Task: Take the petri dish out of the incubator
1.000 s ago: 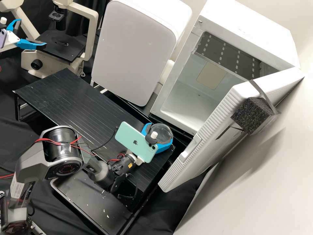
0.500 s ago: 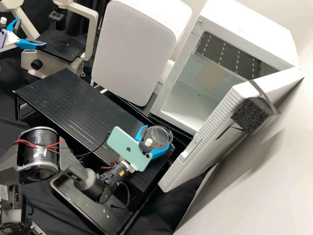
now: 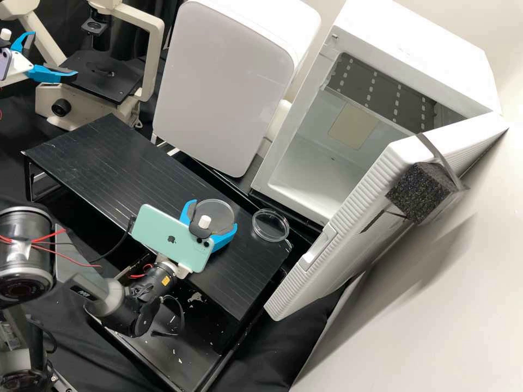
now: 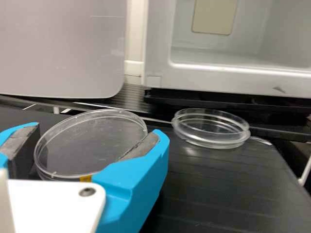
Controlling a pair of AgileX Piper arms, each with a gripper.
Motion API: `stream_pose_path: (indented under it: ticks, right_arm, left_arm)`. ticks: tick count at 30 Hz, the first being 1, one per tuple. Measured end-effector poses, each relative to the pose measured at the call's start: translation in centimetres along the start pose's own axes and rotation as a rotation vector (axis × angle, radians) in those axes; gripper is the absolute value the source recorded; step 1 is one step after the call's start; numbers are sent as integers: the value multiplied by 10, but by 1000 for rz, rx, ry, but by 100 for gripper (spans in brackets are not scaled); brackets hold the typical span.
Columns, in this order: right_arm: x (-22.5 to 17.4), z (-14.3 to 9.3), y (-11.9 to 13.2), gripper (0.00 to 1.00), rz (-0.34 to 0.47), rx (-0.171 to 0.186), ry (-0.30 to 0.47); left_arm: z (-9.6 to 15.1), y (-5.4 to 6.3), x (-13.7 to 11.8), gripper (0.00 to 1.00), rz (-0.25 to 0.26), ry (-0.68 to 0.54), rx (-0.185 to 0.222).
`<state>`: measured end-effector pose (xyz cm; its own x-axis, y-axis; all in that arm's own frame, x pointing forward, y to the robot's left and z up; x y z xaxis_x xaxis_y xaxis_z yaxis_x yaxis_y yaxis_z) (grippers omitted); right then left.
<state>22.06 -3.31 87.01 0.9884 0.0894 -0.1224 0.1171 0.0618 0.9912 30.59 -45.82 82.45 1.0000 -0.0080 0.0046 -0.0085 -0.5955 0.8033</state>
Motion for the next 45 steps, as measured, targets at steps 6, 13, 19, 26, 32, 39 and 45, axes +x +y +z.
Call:
stream_pose_path:
  ticks: [6, 13, 19, 26, 32, 39, 45]
  right_arm:
    - [0, 1, 1, 0, 6, -8, -3]
    - [9, 15, 32, 0, 132, -18, -45]
    - [35, 38, 50, 0, 195, -3, -64]
    - [72, 65, 50, 0, 189, 17, -65]
    - [91, 77, 54, 0, 199, 21, -55]
    - [98, 82, 58, 0, 204, 27, -52]
    - [97, 81, 57, 0, 203, 43, -52]
  left_arm:
    - [0, 0, 0, 100, 0, 0, 0]
    - [0, 0, 0, 100, 0, 0, 0]
    - [0, 0, 0, 100, 0, 0, 0]
    - [0, 0, 0, 100, 0, 0, 0]
    - [0, 0, 0, 100, 0, 0, 0]
    - [0, 0, 0, 100, 0, 0, 0]
    - [0, 0, 0, 100, 0, 0, 0]
